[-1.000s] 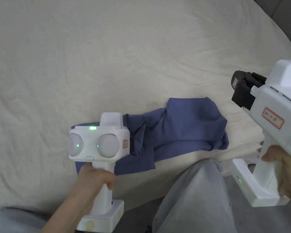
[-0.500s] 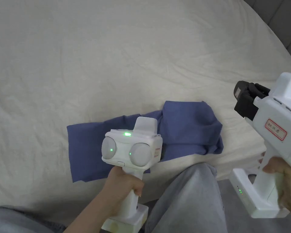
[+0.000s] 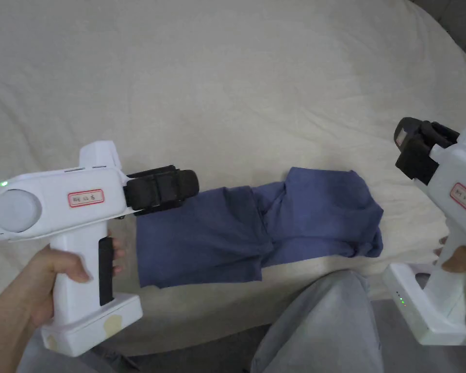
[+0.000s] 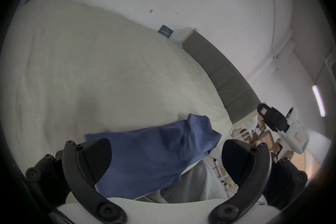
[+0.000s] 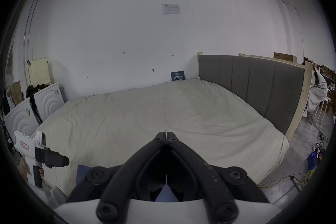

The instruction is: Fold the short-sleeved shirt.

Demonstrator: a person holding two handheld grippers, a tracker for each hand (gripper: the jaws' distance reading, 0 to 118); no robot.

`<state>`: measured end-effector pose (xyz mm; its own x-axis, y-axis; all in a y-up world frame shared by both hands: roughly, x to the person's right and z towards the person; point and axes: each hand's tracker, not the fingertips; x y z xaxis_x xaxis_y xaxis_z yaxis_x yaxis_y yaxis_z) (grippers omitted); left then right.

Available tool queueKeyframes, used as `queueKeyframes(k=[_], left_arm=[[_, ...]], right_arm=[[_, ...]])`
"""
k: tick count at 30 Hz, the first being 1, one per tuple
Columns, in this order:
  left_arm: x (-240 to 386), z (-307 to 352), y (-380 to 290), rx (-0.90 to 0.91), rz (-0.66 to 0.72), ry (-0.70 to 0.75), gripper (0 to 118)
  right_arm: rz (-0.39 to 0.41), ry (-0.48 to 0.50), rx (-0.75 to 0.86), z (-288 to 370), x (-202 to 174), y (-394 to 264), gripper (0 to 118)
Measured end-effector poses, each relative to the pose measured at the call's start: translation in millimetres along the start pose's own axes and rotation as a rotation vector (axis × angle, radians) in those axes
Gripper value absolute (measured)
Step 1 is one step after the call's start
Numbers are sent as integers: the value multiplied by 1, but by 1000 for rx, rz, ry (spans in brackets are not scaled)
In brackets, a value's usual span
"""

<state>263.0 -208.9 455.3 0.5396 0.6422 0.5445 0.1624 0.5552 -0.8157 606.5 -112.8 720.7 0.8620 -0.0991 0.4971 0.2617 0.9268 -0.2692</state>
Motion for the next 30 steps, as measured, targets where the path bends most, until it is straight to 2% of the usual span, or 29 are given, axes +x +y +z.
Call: queueKeyframes(k=[3, 5, 9, 14, 16, 17, 18, 19, 20, 23, 24, 27, 30], left_arm=[[-42, 3, -11, -13, 157, -15, 118], [-60, 4, -19, -22, 176, 5, 118], [-83, -2, -31, -87, 301, -87, 118], [-92, -18, -44, -115, 351, -124, 110], [-90, -20, -47, -73, 381, -173, 109], [-91, -21, -46, -67, 401, -192, 104], [-92, -23, -47, -70, 419, -203, 93], [-93, -26, -47, -64, 434, -199, 79], [-94, -28, -48, -61, 440, -187, 55], [-95, -35, -50, -76, 429, -87, 36], [-95, -38, -51, -92, 424, -67, 23], [-95, -39, -49, -84, 476, -78, 13], [-82, -37, -37, -121, 456, 24, 10]], right_arm=[[15, 14, -15, -1, -4, -2, 1], [23, 13, -26, -2, -7, -4, 1], [27, 7, -46, -4, -9, -7, 1], [32, 3, -70, -6, -9, -7, 1], [43, 0, -75, -7, -10, -7, 1], [45, -1, -77, -7, -10, -7, 1], [46, -1, -78, -7, -10, -6, 1], [45, -2, -79, -7, -11, -6, 1], [46, -1, -80, -7, -12, -6, 1], [51, 1, -81, -8, -14, -5, 1], [53, 3, -83, -9, -15, -5, 1], [68, 4, -90, -10, -17, -6, 1], [74, 9, -96, -11, -19, -6, 1]])
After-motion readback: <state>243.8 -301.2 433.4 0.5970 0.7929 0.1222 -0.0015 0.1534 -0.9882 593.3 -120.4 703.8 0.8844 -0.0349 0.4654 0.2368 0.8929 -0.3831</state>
